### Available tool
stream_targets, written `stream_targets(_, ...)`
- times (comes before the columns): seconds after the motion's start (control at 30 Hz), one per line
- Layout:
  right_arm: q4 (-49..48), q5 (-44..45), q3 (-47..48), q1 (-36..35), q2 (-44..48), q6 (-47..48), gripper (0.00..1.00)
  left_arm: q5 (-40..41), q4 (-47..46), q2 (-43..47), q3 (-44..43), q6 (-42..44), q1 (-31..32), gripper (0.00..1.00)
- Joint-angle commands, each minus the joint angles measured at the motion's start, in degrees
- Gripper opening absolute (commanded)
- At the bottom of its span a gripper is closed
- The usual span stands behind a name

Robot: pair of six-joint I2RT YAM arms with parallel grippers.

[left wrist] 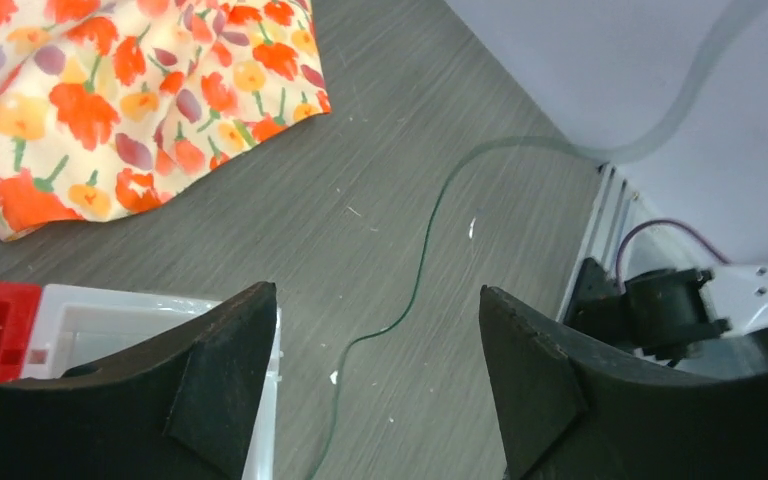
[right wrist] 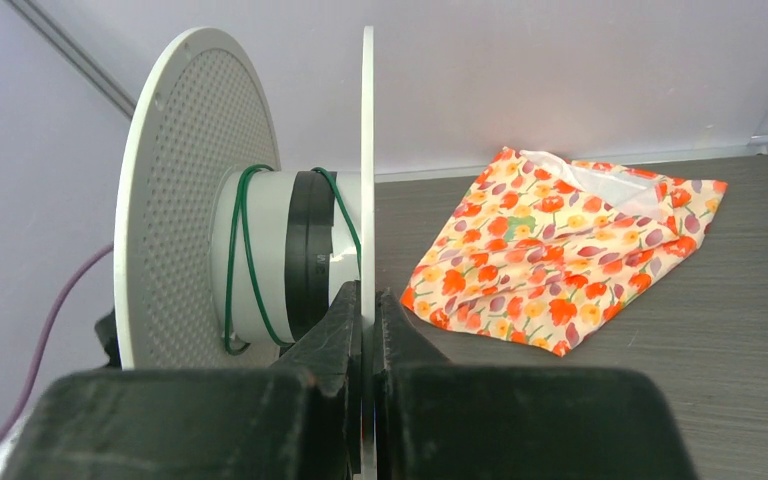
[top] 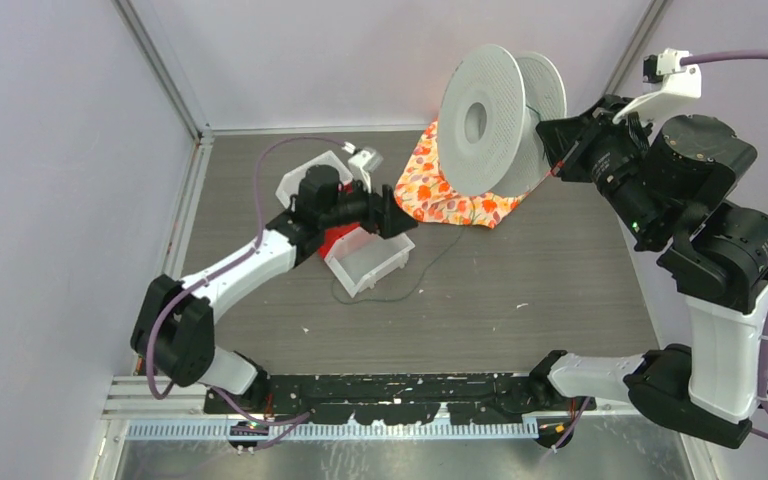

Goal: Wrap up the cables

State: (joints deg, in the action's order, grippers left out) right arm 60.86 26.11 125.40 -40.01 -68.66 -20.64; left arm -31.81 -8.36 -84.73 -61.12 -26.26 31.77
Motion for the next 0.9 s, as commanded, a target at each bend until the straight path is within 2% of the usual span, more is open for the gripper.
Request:
stream_targets(0.0,-9.8,2.2,1.8,-0.2,-0.1,-1.2,0.0,8.3,-12.7,5.5,5.6,10.6,4.5,0.76)
stream_targets(0.13,-10.5,2.6,2.2,-0.3,-0.7,-1.3,0.0,11.9,-17.8,4.4,10.3,18.5,8.0,0.77)
stream_targets(0.27,-10.8,3.1,2.5,-0.3,-1.1,-1.4,0.0,16.5,-18.9,1.3,11.2,24.5,12.9,0.77)
stream_targets(0.5,-10.2,3.3,3.2,-0.3,-1.7,-1.5,0.0,15.5,-25.0,-5.8,11.8,24.2,15.1,0.78)
stream_targets(0.7,-9.6,3.1,4.3,-0.2,-2.4,-1.2,0.0,16.7,-28.7,-13.9,8.8,22.0,15.2,0.75)
stream_targets(0.77,-9.4,3.3,4.3,-0.3,-2.4,-1.0,0.0,16.7,-29.2,-15.7,7.6,20.9,15.2,0.65)
stream_targets(0.8,-9.5,3.5,4.2,-0.3,-2.3,-0.9,0.0,16.5,-28.9,-16.0,7.0,20.2,15.3,0.54)
stream_targets(0.83,-9.5,4.0,4.1,-0.3,-2.3,-0.7,0.0,16.2,-27.8,-15.7,6.6,19.6,15.3,0.37)
stream_targets(0.87,-9.3,4.6,4.1,-0.3,-2.3,-0.4,0.0,15.8,-26.1,-14.2,6.2,18.7,15.3,0.16)
